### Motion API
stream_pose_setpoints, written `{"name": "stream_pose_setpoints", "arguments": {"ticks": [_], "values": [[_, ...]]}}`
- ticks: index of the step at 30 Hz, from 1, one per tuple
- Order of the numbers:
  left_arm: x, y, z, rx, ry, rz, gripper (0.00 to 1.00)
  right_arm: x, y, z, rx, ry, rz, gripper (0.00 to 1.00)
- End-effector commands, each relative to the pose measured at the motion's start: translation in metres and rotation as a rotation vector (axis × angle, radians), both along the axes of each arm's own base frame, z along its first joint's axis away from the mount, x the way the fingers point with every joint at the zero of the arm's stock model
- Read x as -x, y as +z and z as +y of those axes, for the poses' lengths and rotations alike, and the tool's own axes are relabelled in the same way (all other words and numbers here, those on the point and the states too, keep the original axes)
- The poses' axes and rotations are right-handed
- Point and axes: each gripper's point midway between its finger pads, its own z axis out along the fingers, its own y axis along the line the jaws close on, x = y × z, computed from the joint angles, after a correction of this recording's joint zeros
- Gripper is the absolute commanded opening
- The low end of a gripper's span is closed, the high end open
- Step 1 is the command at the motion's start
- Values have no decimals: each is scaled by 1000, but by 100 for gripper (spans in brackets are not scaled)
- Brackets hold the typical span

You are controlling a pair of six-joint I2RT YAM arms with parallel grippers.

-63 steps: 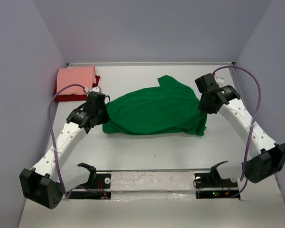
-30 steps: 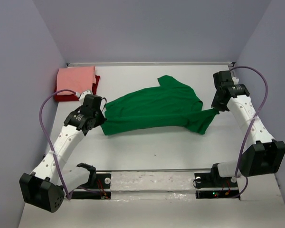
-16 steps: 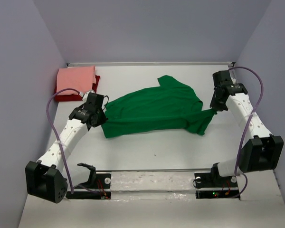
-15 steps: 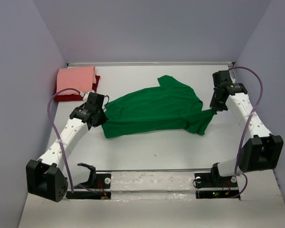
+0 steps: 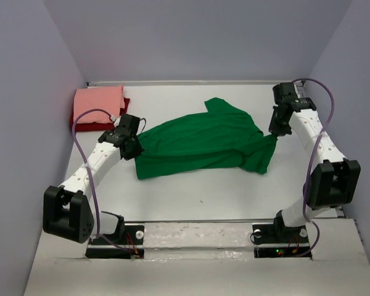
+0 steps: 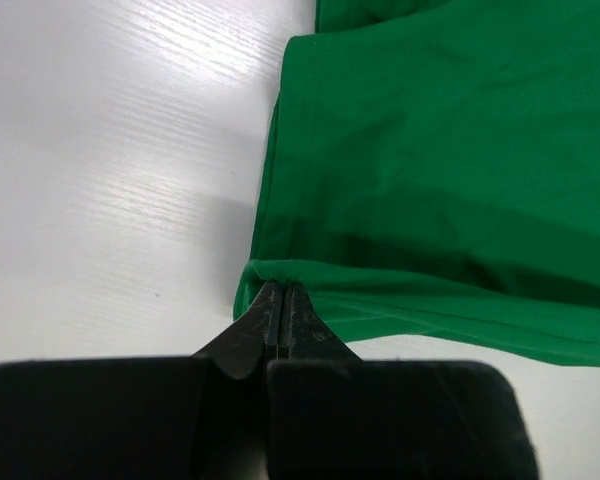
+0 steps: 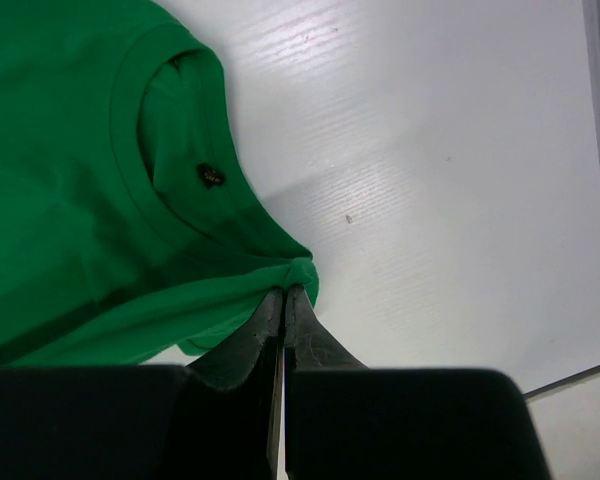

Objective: Fold and stack the t-shirts
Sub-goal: Fold the flattened tshirt in 1/3 of the way

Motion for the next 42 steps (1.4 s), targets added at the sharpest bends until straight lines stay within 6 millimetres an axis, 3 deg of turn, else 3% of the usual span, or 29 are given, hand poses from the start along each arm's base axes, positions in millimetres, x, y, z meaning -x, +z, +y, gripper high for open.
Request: {"name": "stream_pose_setpoints", "arguments": {"ticks": [1,7,16,24,27,30,34,35,36,39,42], "values": [[-20,19,-2,10,-7,-60,0,-13,7,-1,-2,11,-29,0],[-26,11,-3,-2,-20,-34,0,-18,2,1,-9,32,0,0],[-29,-1,-10,20,-49,-2,0,-28,9,4,-17,47,-5,0],[-31,0,-16,42,-71,-7,0,-24,2,13,-23,69,24,0],[-32,1,-15,34,-78,-9,10,-22,1,16,-21,86,40,2],[-33,6,-15,36,-74,-21,24,-20,-1,18,-11,94,50,14],[-33,9,-15,39,-72,-28,60,-22,-1,18,-10,99,47,44],[-33,10,-14,37,-69,-30,72,-24,0,19,-10,100,43,57],[-33,11,-13,34,-65,-33,78,-24,0,19,-11,100,47,69],[-33,16,-10,25,-47,-45,99,-26,2,18,-4,94,54,72],[-34,25,-5,4,-23,-60,99,-29,8,19,7,89,31,72]]}}
